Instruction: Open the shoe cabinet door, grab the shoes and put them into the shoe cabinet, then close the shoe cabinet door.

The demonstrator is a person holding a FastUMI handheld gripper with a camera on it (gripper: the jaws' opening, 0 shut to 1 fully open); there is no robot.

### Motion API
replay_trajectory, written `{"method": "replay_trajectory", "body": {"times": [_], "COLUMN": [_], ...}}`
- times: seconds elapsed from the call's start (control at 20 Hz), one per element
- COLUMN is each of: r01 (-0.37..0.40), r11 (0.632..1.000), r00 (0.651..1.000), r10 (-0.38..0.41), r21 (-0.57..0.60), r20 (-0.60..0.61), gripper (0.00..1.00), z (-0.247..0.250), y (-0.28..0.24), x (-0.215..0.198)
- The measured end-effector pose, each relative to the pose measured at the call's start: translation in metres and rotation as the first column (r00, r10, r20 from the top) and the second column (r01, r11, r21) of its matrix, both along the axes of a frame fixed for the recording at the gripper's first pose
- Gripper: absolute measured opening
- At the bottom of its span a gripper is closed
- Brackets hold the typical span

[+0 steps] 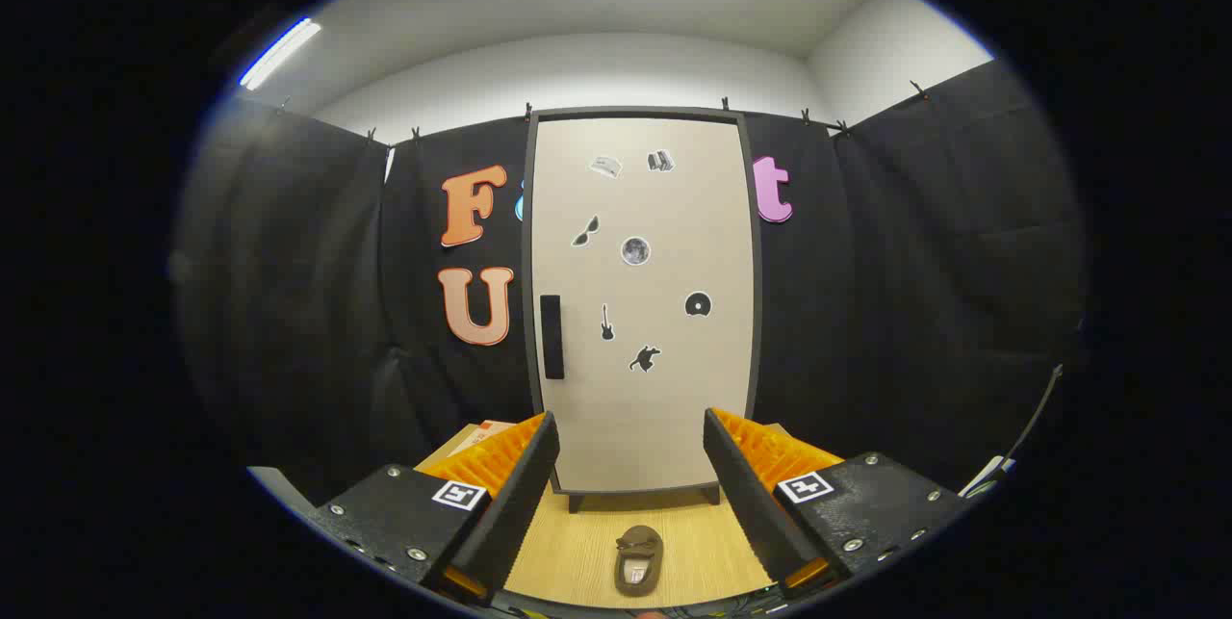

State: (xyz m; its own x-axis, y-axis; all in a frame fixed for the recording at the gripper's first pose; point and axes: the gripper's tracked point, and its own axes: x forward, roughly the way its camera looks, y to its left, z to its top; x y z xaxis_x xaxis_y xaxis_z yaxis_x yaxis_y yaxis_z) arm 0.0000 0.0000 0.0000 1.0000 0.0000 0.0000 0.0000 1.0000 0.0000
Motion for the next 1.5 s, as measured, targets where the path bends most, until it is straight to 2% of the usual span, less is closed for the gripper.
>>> {"method": "replay_trajectory", "body": {"times": [1.5], "r01": [-0.018], "r11": [1.000], "r00": [1.000], "r10": [0.018], "r21": [-0.008], "r20": [-0.011], "gripper": [0.94], "z": [-0.006], "y": [0.030], "x": [0.024]}}
